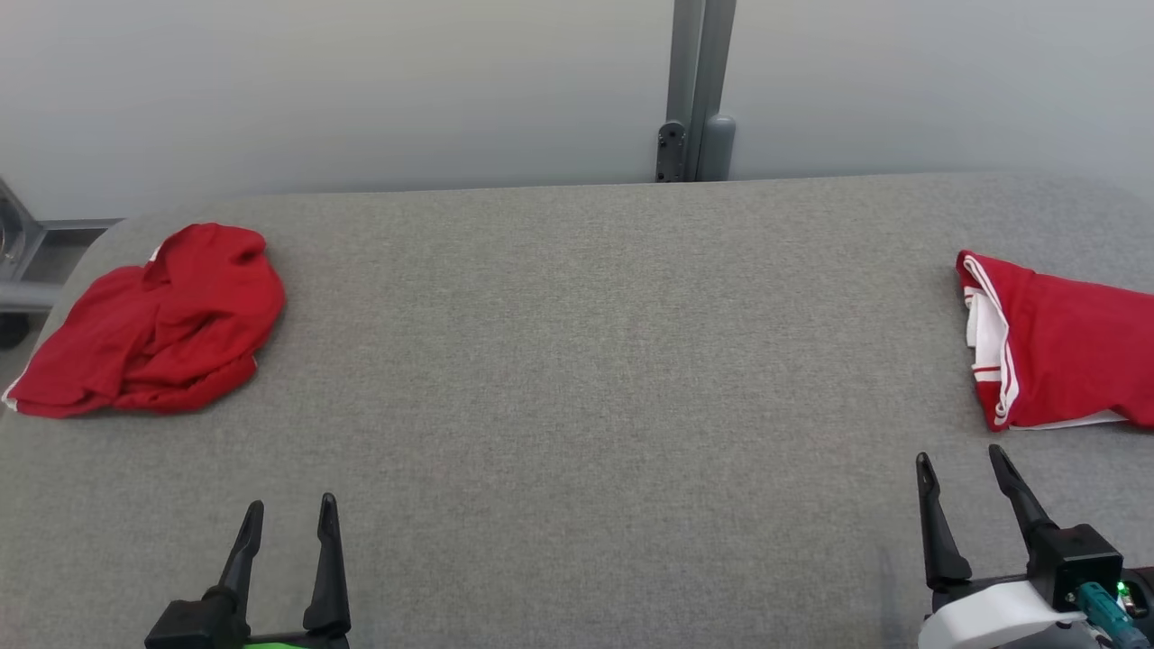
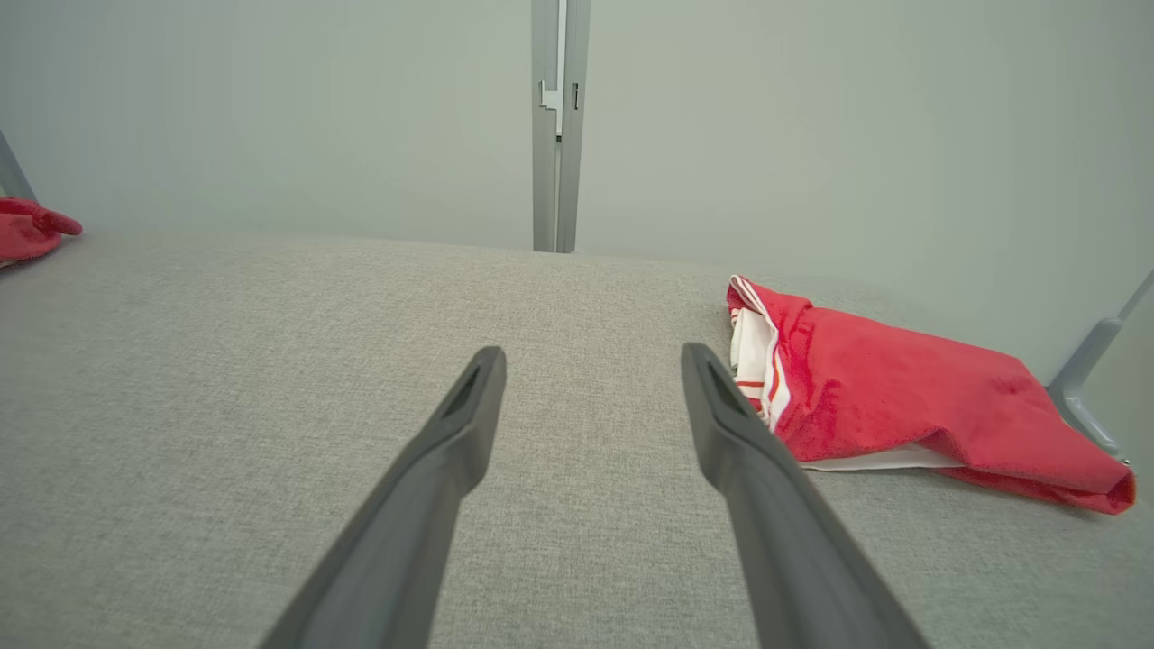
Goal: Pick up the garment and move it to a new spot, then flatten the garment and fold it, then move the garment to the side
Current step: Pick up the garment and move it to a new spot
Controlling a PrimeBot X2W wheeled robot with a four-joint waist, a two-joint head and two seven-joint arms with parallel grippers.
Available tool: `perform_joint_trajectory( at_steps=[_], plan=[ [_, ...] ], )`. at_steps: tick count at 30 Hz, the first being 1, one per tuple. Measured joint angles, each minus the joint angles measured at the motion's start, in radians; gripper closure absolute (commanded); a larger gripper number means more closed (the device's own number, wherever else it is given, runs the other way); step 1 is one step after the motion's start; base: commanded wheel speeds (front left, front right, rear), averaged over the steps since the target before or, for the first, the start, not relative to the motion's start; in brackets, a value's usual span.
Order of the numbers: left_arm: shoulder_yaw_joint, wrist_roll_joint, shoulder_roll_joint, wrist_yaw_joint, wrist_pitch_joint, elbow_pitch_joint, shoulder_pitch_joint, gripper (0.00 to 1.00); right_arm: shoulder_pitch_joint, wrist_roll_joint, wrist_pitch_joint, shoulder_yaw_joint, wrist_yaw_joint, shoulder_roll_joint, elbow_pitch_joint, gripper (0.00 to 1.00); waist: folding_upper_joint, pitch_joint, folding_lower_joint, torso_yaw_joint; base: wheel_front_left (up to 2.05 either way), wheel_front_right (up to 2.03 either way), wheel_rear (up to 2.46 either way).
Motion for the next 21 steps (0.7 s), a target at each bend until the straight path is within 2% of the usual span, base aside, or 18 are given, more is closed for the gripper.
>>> perform_joint_trajectory(
  at_steps=[6,14,21],
  plan=[
    [-0.009,-0.001,0.0,0.0,0.0,-0.004,-0.01,0.0,0.0,0.014,0.0,0.061,0.0,0.007,-0.014,0.0,0.0,0.001,0.0,0.072,0.0,0.0,0.0],
    [0.004,-0.003,0.0,0.006,0.0,-0.013,0.02,0.0,-0.022,0.038,0.0,0.189,0.0,0.012,0.007,0.0,0.0,-0.006,0.0,0.226,0.0,0.0,0.0],
    [-0.01,-0.03,0.001,0.001,0.0,-0.022,-0.003,0.0,-0.053,0.045,0.0,0.22,0.0,0.012,0.002,0.0,0.0,0.009,0.0,0.322,0.0,0.0,0.0]
  ],
)
